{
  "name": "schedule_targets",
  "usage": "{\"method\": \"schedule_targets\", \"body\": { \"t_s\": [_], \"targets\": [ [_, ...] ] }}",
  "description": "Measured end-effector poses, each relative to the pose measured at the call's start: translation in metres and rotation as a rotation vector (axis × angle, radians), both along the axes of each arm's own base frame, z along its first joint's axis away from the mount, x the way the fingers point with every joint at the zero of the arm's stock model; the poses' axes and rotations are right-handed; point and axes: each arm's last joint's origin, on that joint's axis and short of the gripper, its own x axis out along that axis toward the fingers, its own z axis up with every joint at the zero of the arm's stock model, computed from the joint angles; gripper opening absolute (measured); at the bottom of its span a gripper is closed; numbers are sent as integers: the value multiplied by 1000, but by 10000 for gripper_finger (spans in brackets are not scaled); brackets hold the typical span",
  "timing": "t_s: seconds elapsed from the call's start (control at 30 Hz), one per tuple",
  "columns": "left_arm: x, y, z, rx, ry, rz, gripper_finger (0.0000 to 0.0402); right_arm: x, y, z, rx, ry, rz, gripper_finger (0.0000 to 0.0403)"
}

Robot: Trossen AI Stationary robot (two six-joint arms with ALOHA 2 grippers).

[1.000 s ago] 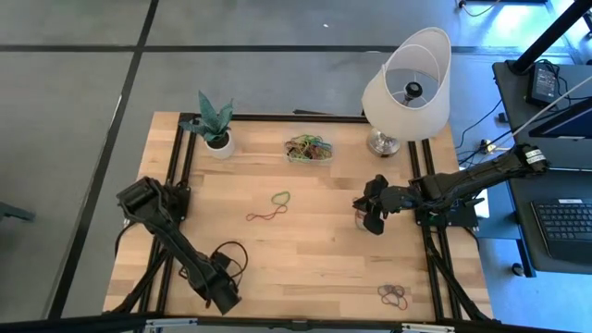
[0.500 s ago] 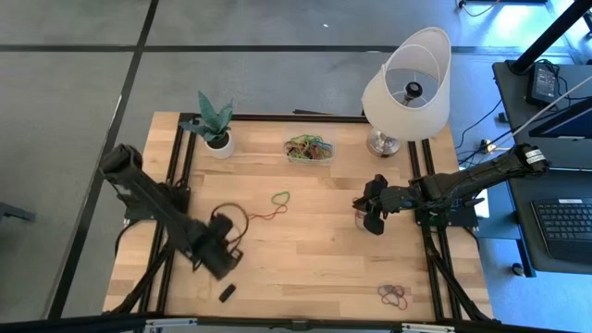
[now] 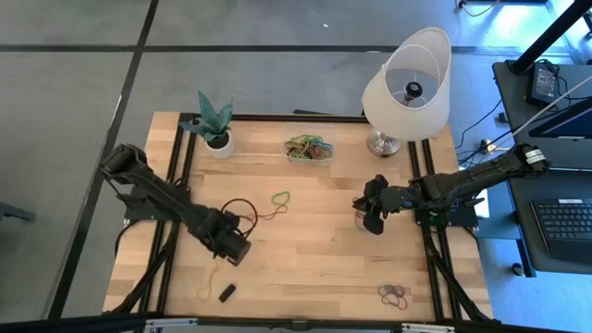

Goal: Pick and place rubber bands into bin
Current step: Put the yellow rubber band into the transparent bin

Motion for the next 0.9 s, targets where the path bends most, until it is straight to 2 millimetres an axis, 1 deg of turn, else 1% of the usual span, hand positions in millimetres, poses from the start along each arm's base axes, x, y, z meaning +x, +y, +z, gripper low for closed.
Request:
{"method": "schedule_targets", "body": {
  "t_s": [0.1, 0.2, 0.4, 0.5, 0.6, 0.7, 0.8, 0.9],
  "targets": [
    [-1, -11, -14, -15, 18, 44, 127, 0, 0, 0, -14, 1, 12, 59],
    [-1, -25, -30, -11, 24, 92, 147, 0, 0, 0, -14, 2, 11, 59],
    [-4, -57, -63, -20, 58, 50, 150, 0, 0, 0, -12, 1, 10, 59],
    [-7, -67, -79, 2, 110, 68, 143, 0, 0, 0, 4, -1, -5, 59],
    [-10, -74, -90, 33, 150, 104, 134, 0, 0, 0, 14, -2, -13, 59],
    [-12, -79, -96, 33, 160, 82, 118, 0, 0, 0, 15, -3, -14, 59],
    [-13, -83, -98, 25, 154, 59, 90, 1, 0, 1, 18, -13, -14, 59],
    [-13, -83, -98, 17, 163, 56, 48, 1, 0, 1, 20, -18, -14, 59]
  ]
}}
